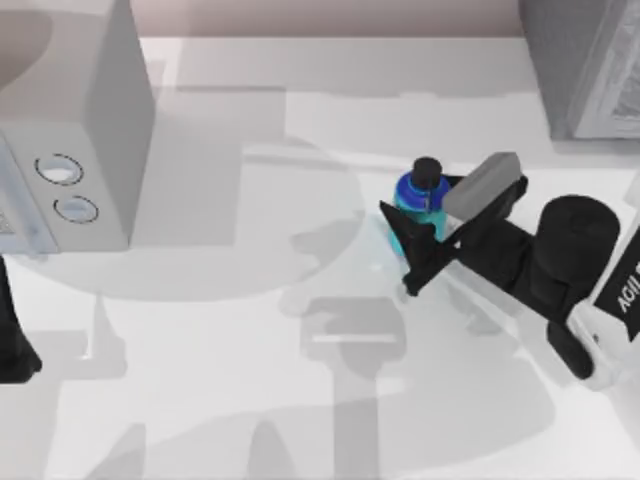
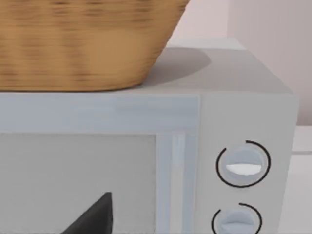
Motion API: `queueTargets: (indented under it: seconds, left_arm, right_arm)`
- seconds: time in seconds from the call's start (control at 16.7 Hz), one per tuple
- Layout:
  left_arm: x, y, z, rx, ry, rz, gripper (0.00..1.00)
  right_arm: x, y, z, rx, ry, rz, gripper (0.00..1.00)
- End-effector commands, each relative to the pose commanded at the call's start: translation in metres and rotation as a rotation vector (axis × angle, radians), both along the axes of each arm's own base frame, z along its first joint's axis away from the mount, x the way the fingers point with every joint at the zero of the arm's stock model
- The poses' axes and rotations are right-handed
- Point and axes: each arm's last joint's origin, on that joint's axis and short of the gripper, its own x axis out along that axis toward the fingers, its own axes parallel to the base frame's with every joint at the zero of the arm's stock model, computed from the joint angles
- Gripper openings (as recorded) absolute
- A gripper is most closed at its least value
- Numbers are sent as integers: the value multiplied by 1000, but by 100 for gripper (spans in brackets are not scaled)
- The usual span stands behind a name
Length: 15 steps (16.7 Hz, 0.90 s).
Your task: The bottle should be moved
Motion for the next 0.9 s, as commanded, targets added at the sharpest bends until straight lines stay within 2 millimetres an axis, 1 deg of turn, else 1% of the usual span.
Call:
queueTargets:
  seconds: [0.24, 0.3, 0.72, 0.9]
  left_arm:
    - [0, 0, 0, 0, 0, 0, 100]
    - [0, 0, 0, 0, 0, 0, 100]
    - [0, 0, 0, 0, 0, 0, 100]
    - [0, 0, 0, 0, 0, 0, 100]
  right_arm:
    - [0, 0, 0, 0, 0, 0, 2]
    - [0, 0, 0, 0, 0, 0, 0]
    - [0, 0, 0, 0, 0, 0, 0]
    - [2, -5, 0, -6, 1, -2, 0]
